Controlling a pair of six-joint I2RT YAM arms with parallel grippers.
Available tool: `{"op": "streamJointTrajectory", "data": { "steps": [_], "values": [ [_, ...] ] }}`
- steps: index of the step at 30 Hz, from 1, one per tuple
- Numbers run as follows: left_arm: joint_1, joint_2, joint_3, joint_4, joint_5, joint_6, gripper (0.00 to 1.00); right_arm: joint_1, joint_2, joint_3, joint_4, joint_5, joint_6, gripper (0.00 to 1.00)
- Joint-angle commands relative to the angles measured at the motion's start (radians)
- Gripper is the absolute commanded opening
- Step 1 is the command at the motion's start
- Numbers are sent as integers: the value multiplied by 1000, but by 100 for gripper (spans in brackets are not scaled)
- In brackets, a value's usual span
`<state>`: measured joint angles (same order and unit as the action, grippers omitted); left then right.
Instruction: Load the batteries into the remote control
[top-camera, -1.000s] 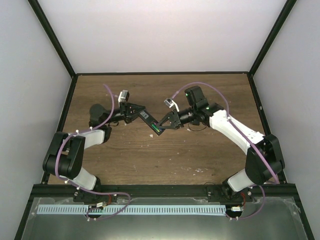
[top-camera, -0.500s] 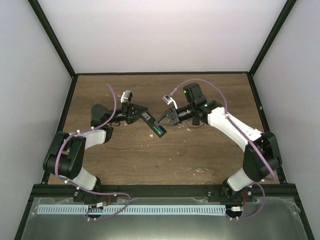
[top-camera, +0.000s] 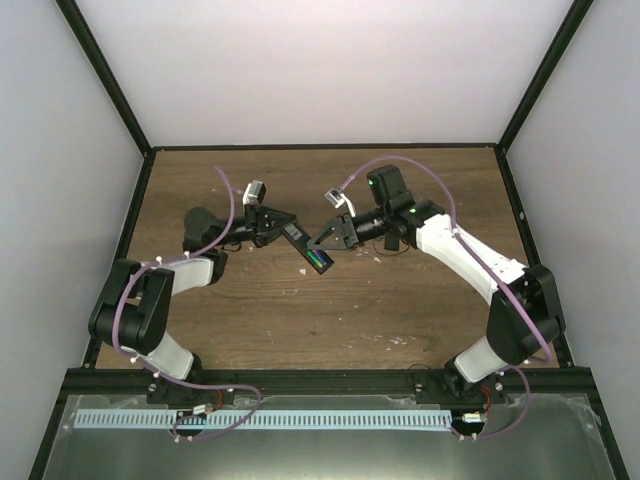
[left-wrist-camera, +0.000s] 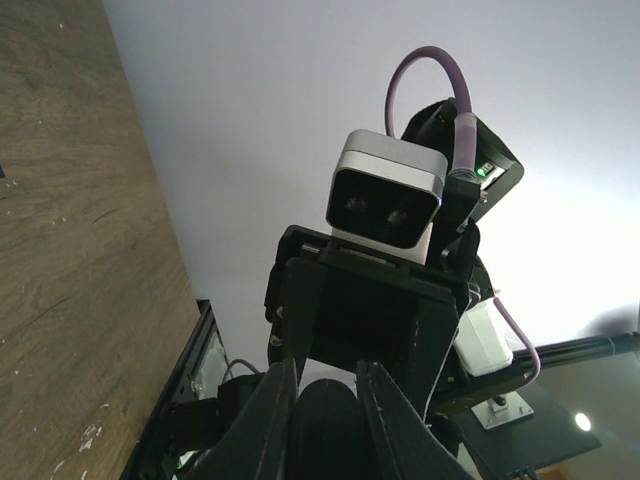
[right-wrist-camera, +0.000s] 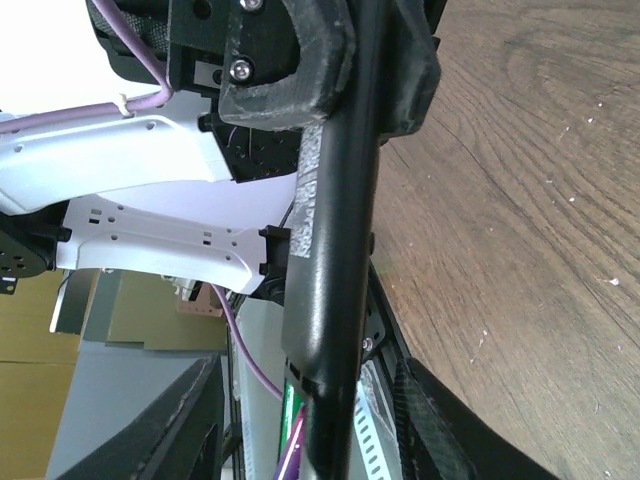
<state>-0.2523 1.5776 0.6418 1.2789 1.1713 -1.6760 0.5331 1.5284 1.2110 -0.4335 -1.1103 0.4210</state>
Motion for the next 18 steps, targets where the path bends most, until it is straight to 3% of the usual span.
{"op": "streamJointTrajectory", "data": {
  "steps": [1,7,18],
  "values": [
    [-2,5,25,43,-2,2,0,-5,-36,50,-42,-23,-30,39],
    [-1,4,36,39,1,1,0,-5,-40,44,-158,-33,-115,39],
    [0,2,38,31,7,1,0,-5,-43,37,-188,-52,-159,36]
  ]
}}
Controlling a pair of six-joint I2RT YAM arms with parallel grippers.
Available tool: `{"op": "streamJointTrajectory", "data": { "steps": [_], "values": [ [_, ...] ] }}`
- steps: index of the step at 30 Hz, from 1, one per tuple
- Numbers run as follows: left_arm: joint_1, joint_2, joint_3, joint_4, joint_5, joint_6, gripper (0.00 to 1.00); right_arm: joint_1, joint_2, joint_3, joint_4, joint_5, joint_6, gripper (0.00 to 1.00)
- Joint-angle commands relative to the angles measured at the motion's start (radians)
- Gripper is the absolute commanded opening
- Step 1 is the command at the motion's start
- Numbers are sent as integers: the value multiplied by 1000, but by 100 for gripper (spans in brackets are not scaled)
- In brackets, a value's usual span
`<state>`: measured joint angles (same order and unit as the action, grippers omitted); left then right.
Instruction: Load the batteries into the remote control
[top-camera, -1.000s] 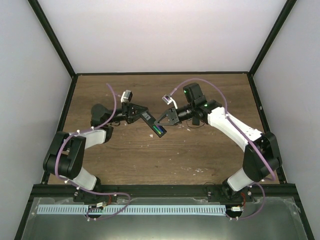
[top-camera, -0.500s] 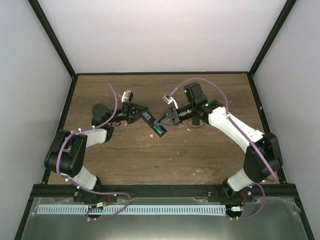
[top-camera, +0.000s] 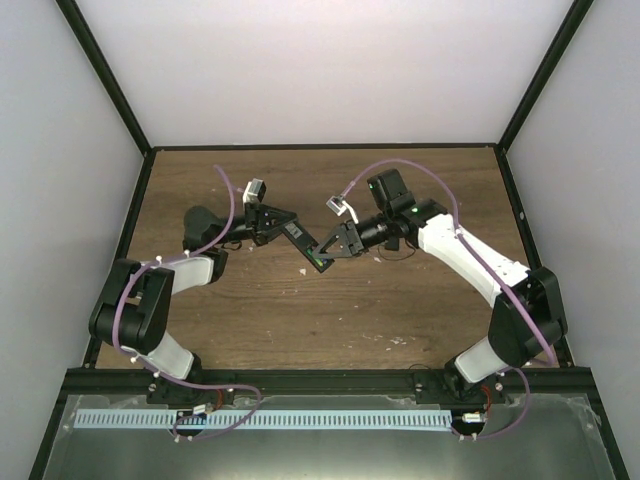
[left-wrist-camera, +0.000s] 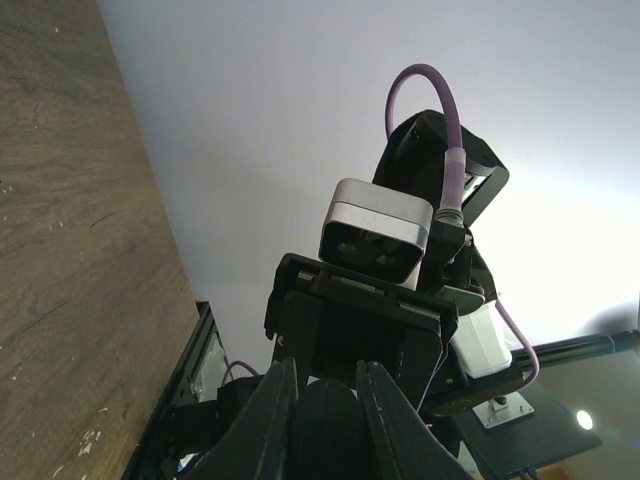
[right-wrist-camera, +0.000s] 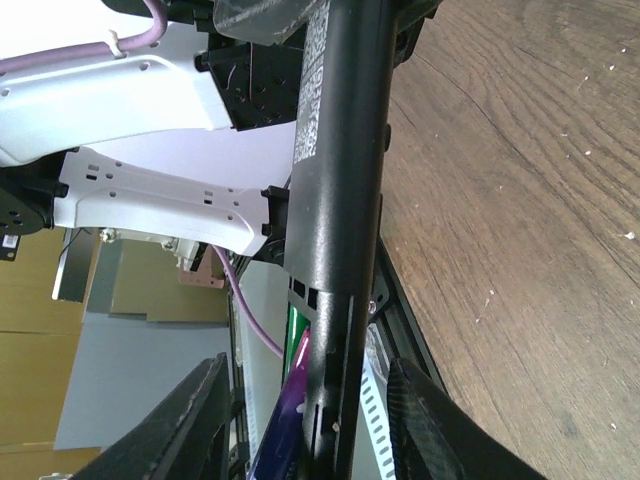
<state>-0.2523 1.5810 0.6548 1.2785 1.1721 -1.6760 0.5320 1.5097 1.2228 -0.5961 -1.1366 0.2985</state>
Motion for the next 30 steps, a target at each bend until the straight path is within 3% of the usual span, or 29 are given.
{"op": "streamJointTrajectory", "data": {
  "steps": [1,13,30],
  "values": [
    [1,-1,26,32,6,2,0,-4,-25,26,-31,-25,-42,35],
    [2,-6,32,27,17,-2,0,-4,-9,25,-20,-17,-51,23],
    [1,-4,35,59,9,-33,0,-4,15,32,67,-30,-5,19]
  ]
}}
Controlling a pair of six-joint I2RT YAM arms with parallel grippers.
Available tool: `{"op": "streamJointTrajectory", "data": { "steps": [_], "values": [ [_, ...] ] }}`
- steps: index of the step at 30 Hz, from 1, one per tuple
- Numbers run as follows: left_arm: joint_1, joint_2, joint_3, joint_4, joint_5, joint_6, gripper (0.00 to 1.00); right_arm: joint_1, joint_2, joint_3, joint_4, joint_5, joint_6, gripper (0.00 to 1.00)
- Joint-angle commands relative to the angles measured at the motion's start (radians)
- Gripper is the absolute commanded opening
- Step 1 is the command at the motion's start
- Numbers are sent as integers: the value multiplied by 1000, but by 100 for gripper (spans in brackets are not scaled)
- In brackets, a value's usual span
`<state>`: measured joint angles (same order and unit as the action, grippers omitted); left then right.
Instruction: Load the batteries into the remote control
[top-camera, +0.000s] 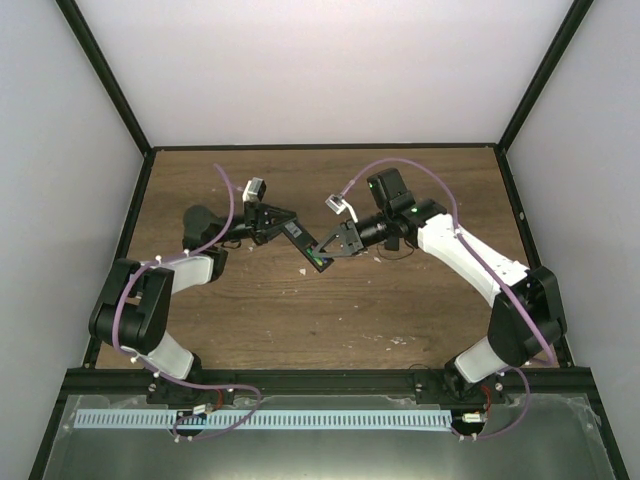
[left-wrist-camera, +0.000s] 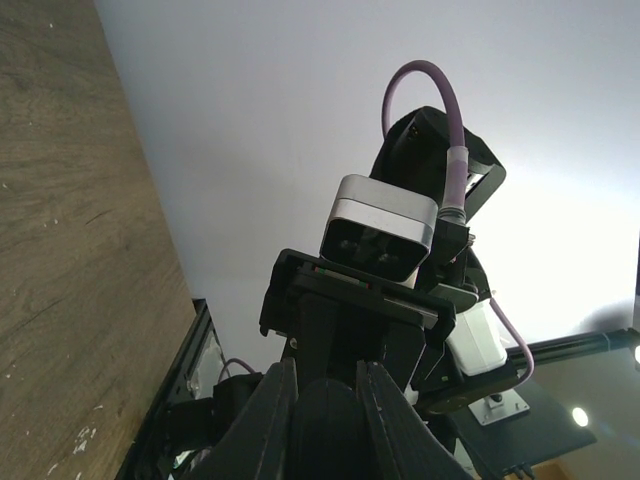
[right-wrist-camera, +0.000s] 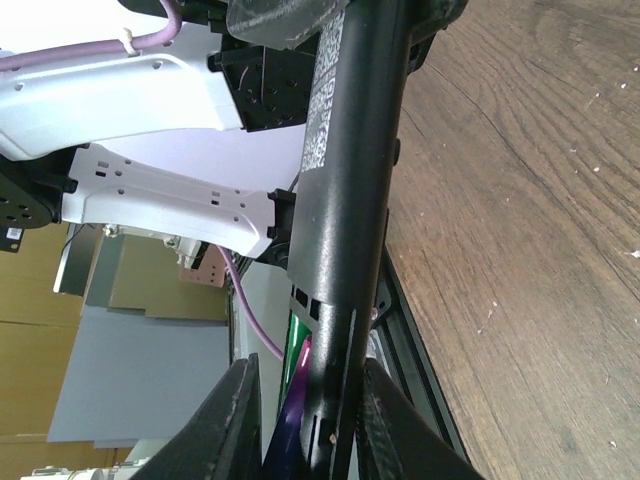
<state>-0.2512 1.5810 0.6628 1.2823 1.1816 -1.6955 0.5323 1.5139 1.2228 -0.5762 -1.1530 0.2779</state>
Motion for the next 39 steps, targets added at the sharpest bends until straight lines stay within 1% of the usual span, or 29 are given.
{"op": "streamJointTrajectory", "data": {
  "steps": [1,7,16,24,34,39],
  "values": [
    [-1,-3,28,55,0,-15,0,-5,12,32,50,-14,18,18],
    [0,2,34,73,-5,-34,0,-3,11,27,65,-17,21,16],
    [-1,25,39,197,-30,-145,0,-3,15,3,92,-24,10,15],
    [0,16,44,198,-33,-156,0,-1,27,8,79,-17,-4,14],
    [-1,12,57,173,-33,-143,0,-1,46,45,-37,20,-47,15],
    [-1,7,61,157,-33,-133,0,-2,52,59,-64,55,-65,13]
  ]
}}
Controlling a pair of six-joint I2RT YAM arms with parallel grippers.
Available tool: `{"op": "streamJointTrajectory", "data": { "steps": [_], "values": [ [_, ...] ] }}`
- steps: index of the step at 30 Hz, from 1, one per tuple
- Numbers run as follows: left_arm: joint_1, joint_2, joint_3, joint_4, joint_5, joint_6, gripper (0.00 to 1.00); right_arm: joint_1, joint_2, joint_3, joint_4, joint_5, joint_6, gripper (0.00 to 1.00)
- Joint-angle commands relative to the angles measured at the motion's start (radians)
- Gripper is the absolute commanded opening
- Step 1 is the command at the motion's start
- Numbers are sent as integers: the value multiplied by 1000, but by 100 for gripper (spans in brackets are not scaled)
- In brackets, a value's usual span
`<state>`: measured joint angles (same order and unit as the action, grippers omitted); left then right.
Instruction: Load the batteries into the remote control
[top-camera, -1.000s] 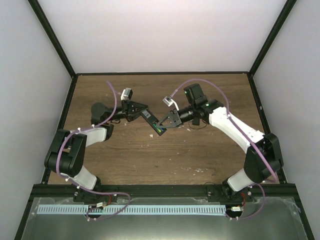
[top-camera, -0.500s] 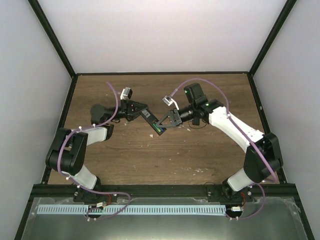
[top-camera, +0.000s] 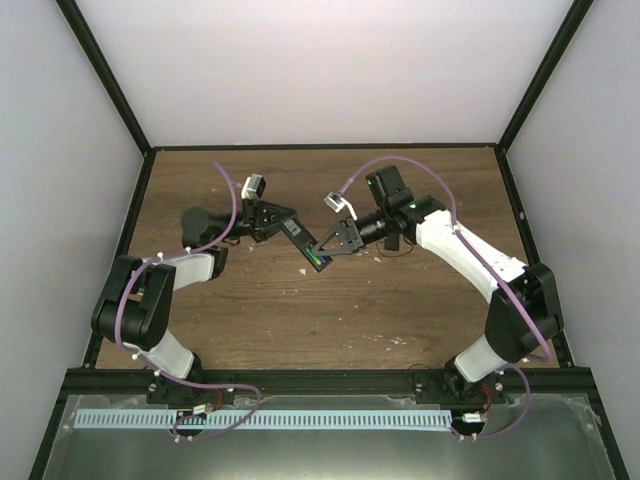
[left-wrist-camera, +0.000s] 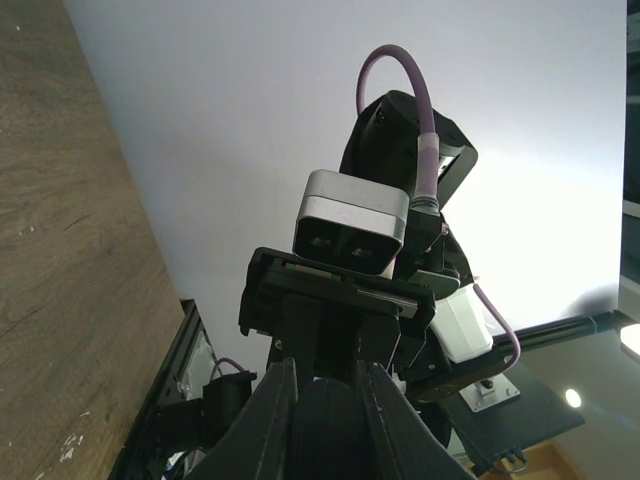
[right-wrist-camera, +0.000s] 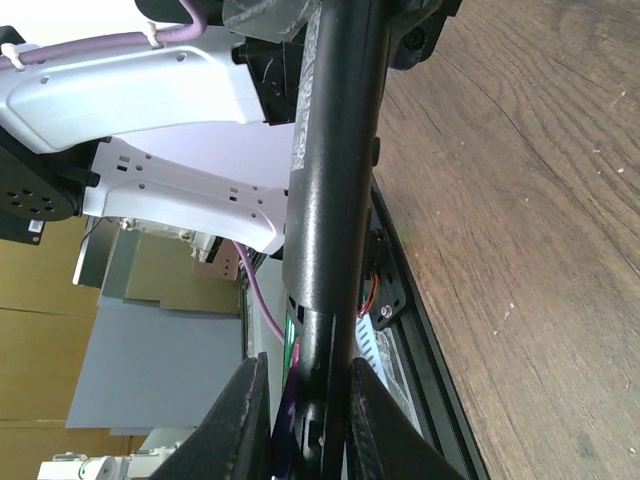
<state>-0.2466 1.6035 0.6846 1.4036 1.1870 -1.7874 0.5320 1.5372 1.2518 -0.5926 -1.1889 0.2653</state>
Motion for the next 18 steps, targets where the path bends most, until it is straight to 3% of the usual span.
{"op": "streamJointTrajectory", "data": {
  "steps": [1,12,18],
  "values": [
    [-5,-17,39,30,-39,-38,0,-1,29,32,-45,96,-52,12],
    [-5,-27,50,-30,-33,2,0,0,34,51,-14,102,-43,8],
    [0,-46,50,-159,-10,128,0,-3,-1,60,-12,182,-50,19]
  ]
}}
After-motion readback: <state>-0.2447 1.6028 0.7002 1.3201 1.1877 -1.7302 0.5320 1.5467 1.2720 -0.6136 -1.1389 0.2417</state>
